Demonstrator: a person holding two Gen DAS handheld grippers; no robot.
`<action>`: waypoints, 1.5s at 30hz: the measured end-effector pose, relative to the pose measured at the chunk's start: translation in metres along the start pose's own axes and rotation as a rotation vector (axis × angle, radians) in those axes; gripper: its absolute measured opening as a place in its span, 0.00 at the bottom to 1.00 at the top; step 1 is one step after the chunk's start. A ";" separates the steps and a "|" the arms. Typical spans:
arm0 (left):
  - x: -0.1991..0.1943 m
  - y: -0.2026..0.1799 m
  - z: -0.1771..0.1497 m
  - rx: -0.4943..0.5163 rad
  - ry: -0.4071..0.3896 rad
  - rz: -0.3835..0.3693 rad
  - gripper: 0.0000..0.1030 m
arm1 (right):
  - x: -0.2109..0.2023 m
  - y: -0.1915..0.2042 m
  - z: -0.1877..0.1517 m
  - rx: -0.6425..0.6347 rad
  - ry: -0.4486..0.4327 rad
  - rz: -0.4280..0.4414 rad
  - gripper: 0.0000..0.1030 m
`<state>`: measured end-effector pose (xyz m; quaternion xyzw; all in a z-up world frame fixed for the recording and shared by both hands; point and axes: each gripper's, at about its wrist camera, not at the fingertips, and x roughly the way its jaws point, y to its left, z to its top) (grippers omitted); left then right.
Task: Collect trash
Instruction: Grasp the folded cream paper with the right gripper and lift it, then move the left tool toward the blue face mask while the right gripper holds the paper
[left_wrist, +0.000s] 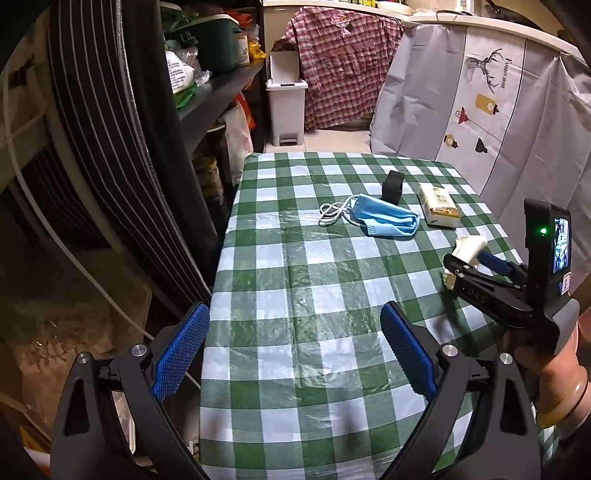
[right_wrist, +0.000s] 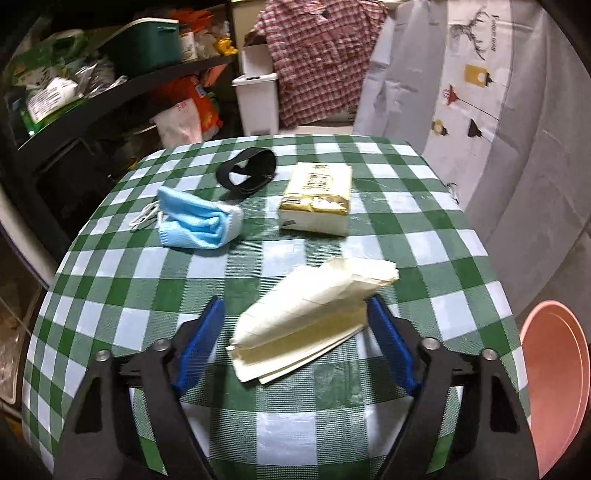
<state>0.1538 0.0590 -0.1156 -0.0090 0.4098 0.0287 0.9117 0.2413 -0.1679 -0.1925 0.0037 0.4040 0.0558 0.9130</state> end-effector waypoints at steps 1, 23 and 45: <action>0.000 0.000 0.000 0.003 -0.002 0.002 0.88 | 0.000 -0.001 0.000 0.006 0.000 0.005 0.59; -0.017 -0.012 0.001 0.029 -0.054 0.001 0.88 | -0.067 -0.004 -0.003 -0.060 -0.034 0.018 0.09; -0.012 -0.056 -0.009 0.108 -0.083 0.047 0.88 | -0.206 -0.060 -0.032 -0.020 -0.154 -0.036 0.09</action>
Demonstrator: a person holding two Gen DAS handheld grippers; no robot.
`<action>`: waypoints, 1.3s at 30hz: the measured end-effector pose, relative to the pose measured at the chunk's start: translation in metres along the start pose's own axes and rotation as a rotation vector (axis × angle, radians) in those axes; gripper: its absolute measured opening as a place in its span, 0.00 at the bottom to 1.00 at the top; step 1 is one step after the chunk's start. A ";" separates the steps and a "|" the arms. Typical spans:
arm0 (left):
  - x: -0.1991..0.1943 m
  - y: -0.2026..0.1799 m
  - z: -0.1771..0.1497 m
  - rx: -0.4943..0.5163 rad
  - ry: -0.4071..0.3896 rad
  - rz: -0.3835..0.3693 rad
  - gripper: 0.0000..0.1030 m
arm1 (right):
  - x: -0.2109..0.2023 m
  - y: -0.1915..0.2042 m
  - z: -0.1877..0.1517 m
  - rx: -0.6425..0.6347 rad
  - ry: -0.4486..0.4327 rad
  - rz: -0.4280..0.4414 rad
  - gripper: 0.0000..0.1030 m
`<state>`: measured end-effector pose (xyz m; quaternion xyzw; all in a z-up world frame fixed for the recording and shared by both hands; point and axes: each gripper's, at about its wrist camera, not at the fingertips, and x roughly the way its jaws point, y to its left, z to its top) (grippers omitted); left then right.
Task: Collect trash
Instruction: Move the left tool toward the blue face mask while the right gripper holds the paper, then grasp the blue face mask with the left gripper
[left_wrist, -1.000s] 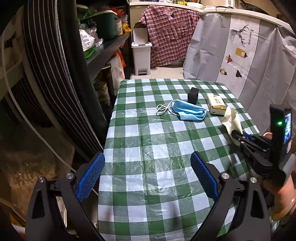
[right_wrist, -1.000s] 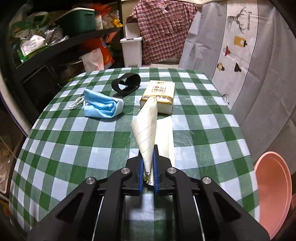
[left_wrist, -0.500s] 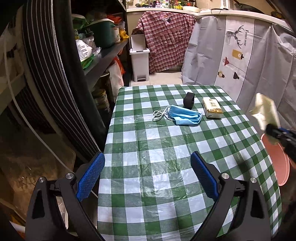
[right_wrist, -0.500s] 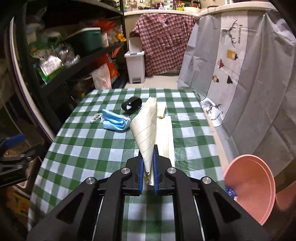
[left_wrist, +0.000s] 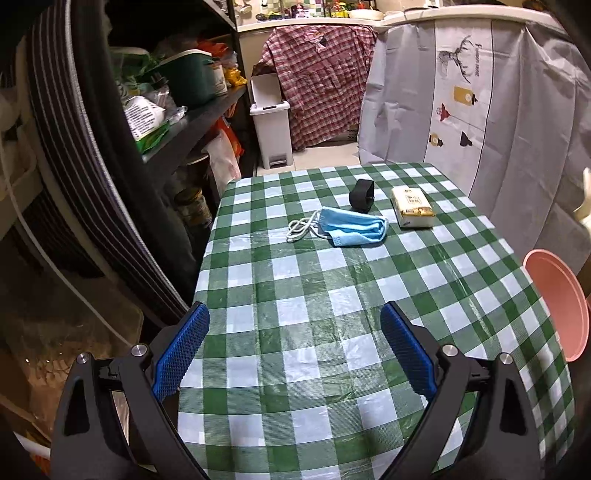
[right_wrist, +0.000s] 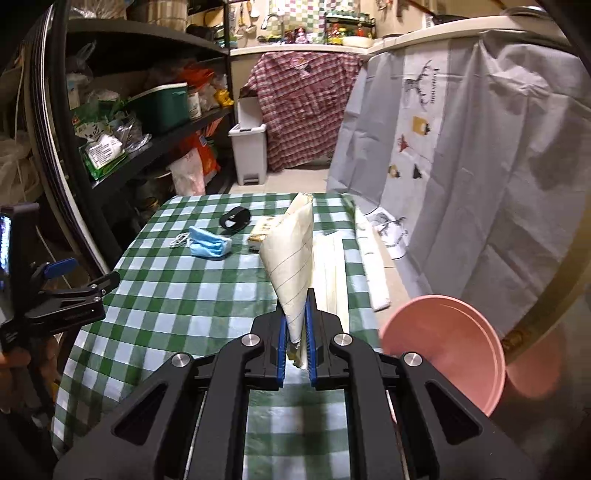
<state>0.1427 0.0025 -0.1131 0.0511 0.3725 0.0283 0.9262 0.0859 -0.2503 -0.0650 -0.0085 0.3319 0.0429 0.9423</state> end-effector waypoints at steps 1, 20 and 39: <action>0.002 -0.003 -0.003 0.007 0.004 0.002 0.88 | -0.003 -0.004 -0.001 0.000 -0.006 -0.007 0.09; 0.093 -0.060 0.050 -0.074 0.003 0.029 0.88 | 0.001 -0.080 -0.019 0.042 0.048 -0.062 0.09; 0.163 -0.077 0.063 -0.144 0.052 -0.056 0.63 | 0.018 -0.092 -0.019 0.046 0.097 -0.060 0.09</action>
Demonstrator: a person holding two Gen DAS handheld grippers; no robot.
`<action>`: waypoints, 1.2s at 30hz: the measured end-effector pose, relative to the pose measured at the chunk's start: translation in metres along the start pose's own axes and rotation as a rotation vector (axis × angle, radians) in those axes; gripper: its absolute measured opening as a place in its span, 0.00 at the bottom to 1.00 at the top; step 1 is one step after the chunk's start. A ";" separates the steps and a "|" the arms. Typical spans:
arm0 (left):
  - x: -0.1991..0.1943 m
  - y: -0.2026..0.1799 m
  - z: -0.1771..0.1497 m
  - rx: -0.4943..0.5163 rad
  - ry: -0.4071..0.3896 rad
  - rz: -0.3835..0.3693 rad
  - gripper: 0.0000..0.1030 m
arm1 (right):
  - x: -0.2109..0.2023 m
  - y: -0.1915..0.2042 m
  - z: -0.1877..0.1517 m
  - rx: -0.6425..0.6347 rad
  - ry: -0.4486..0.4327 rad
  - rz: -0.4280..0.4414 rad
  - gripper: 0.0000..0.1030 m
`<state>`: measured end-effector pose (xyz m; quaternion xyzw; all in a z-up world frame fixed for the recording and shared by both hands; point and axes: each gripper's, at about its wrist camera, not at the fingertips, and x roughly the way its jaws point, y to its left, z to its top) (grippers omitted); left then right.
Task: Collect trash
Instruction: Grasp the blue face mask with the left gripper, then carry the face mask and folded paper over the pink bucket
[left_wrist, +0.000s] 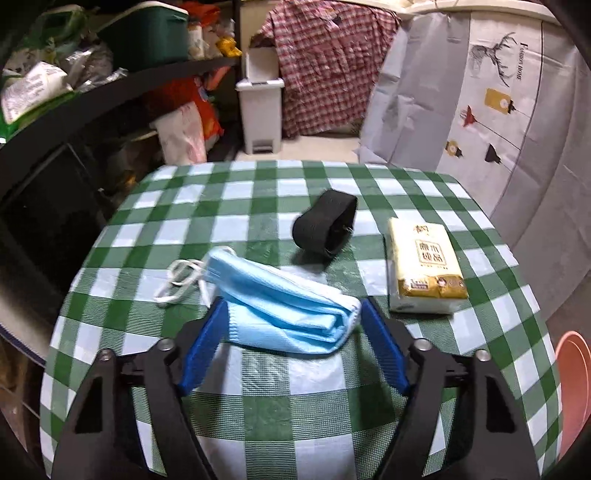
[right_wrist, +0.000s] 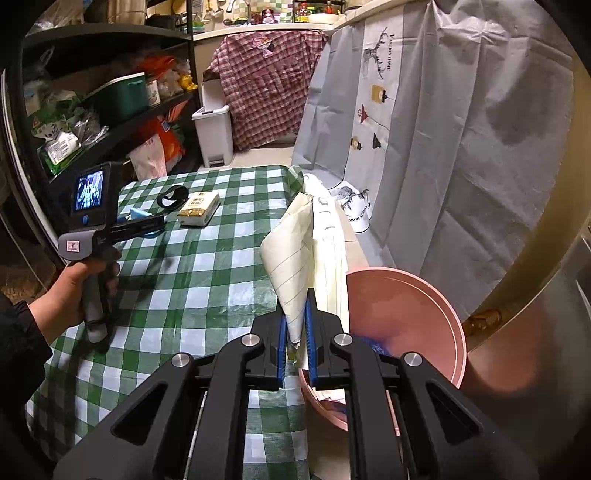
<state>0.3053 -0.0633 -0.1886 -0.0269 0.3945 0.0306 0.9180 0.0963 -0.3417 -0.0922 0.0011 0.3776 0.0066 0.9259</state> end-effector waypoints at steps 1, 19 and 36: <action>0.001 -0.001 0.000 0.004 0.002 -0.010 0.60 | 0.001 0.000 0.000 -0.001 0.005 -0.002 0.09; -0.077 0.016 -0.007 0.023 -0.083 -0.176 0.11 | -0.004 -0.008 0.005 0.017 -0.016 -0.009 0.09; -0.203 -0.006 -0.029 0.066 -0.151 -0.286 0.11 | -0.041 -0.016 0.006 0.034 -0.093 0.048 0.09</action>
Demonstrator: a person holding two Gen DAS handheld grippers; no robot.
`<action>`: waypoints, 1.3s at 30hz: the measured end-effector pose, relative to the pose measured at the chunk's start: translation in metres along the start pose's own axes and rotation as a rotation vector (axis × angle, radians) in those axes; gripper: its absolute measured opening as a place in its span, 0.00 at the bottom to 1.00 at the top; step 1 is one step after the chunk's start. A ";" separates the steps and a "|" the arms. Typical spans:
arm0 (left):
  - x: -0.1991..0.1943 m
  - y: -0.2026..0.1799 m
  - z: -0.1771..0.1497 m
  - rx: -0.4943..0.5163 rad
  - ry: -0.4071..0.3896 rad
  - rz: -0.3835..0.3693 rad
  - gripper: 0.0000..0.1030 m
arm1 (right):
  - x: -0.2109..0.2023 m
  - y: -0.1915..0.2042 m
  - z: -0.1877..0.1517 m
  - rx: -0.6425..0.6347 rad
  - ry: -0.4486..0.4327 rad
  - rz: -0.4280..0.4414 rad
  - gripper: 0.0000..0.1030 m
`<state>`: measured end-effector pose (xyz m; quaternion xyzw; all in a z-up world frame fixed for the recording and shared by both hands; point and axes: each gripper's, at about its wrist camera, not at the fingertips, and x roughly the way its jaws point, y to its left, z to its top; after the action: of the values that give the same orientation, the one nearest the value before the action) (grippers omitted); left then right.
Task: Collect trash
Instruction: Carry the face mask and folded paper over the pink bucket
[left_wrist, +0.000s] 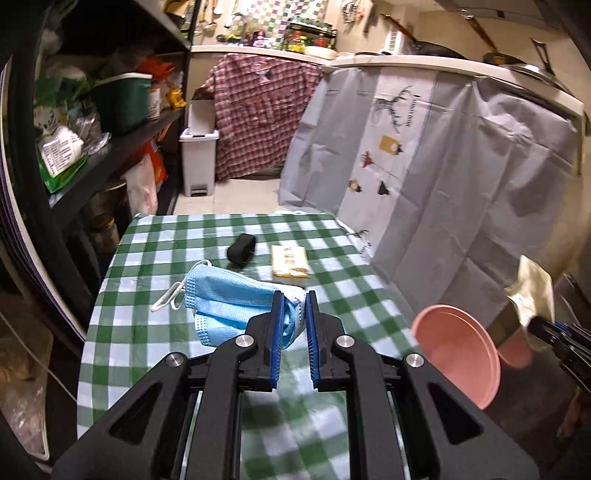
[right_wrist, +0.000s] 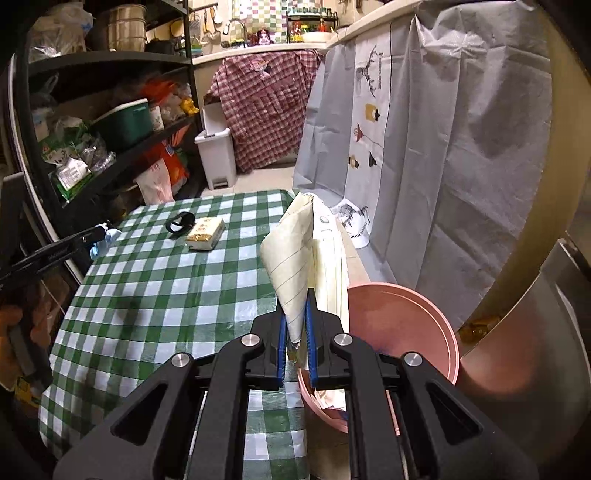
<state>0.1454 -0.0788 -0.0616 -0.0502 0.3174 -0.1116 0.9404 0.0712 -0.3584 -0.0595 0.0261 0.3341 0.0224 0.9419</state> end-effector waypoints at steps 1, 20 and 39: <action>-0.004 -0.006 -0.002 0.005 -0.002 -0.006 0.11 | -0.004 -0.001 0.000 0.003 -0.007 0.009 0.09; -0.027 -0.121 -0.005 0.117 -0.010 -0.184 0.11 | -0.047 -0.028 0.001 0.062 -0.091 0.026 0.09; 0.031 -0.219 -0.027 0.196 0.100 -0.332 0.11 | -0.034 -0.084 -0.015 0.162 -0.044 -0.041 0.09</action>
<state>0.1142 -0.2992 -0.0651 -0.0046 0.3388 -0.2979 0.8924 0.0375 -0.4440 -0.0557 0.0958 0.3146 -0.0245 0.9441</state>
